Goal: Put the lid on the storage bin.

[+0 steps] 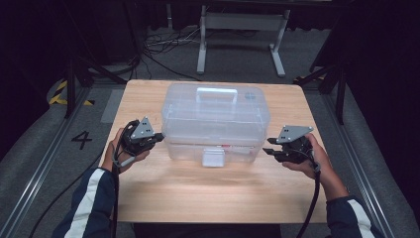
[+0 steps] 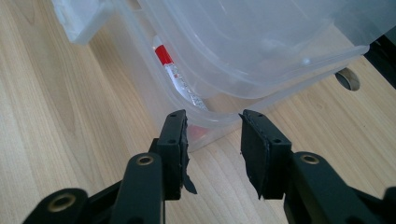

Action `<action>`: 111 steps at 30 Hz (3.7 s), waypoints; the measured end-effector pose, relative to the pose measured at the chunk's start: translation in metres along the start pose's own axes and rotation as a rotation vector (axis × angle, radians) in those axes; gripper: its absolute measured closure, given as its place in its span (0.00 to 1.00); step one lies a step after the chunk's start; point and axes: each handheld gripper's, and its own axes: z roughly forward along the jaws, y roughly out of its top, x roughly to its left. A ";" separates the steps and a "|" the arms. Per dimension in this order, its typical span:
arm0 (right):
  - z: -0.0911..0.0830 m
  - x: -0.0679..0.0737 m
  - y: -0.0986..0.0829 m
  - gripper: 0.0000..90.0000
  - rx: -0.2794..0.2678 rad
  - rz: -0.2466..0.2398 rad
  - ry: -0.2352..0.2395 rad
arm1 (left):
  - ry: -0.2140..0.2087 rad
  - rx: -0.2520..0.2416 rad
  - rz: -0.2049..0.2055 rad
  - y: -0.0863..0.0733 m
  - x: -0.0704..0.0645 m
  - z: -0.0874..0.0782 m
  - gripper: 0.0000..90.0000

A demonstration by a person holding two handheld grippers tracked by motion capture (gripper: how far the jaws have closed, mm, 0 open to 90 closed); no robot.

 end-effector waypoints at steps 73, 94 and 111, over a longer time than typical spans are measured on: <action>0.005 -0.001 -0.047 0.44 0.126 0.013 -0.089 | 0.000 0.234 0.038 -0.044 -0.034 0.010 0.42; 0.000 0.002 -0.085 0.41 0.119 0.061 -0.097 | -0.001 0.229 -0.026 -0.066 -0.041 -0.005 0.27; -0.018 0.003 -0.132 0.37 0.076 0.181 -0.133 | 0.031 0.203 -0.087 -0.097 -0.040 -0.026 0.22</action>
